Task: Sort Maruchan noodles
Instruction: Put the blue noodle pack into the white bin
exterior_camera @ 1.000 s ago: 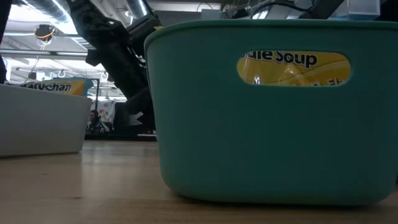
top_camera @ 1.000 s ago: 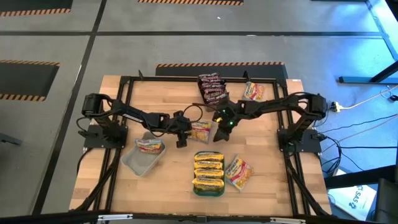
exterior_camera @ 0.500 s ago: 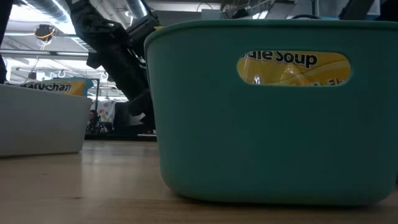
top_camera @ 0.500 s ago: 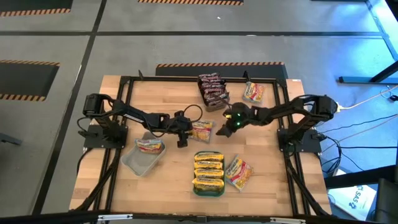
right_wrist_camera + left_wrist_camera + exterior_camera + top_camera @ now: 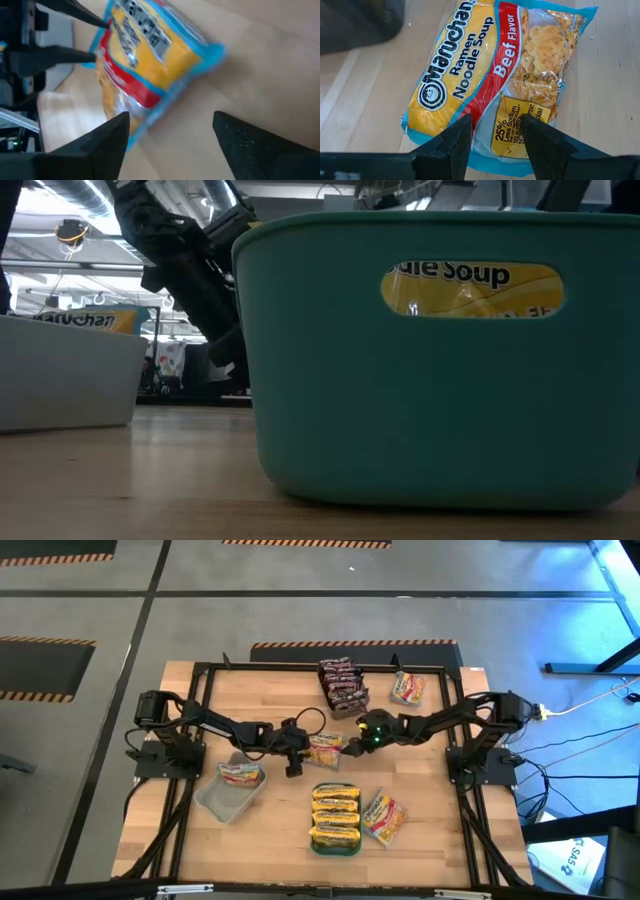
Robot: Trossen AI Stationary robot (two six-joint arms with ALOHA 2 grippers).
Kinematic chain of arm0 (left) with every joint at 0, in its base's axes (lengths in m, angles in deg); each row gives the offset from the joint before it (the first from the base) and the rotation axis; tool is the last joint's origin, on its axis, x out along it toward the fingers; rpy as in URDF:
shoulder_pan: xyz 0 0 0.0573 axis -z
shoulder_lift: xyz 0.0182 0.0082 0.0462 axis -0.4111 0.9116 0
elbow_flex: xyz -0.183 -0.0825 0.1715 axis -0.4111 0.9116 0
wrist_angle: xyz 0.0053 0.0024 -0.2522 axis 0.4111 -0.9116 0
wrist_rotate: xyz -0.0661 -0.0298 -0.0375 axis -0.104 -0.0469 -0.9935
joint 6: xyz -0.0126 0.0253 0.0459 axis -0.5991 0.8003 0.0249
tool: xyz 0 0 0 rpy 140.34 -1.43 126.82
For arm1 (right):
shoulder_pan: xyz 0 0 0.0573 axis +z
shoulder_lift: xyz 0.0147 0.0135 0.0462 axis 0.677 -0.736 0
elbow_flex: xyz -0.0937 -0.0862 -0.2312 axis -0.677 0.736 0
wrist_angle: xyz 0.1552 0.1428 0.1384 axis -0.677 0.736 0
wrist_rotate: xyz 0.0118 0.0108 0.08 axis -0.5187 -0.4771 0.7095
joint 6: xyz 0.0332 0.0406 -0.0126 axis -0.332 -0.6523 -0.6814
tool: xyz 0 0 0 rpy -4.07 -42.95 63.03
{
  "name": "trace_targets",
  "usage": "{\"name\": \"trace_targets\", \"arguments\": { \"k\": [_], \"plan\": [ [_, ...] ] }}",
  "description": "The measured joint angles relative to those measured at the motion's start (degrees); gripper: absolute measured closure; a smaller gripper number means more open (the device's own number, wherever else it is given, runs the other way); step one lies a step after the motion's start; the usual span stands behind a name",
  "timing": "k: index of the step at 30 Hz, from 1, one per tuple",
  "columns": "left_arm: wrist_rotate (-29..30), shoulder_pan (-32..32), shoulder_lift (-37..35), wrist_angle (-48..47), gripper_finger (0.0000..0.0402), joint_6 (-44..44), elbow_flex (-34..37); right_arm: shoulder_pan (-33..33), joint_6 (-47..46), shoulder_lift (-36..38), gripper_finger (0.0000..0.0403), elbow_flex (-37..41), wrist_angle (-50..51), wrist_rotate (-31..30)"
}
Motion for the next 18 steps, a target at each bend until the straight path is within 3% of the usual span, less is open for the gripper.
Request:
{"name": "trace_targets", "arguments": {
  "k": [11, 18],
  "plan": [
    [-0.54, 0.10, -0.02, 0.19, 0.0234, -0.69, 0.00, 0.74, 0.93, -10.81, 0.0105, -11.37, -1.73, -2.47],
    [-0.72, 0.11, -0.07, 0.22, 0.0234, -0.83, -0.02, 2.27, 8.33, -13.22, 0.0113, -16.50, -0.15, -1.57]
  ]
}}
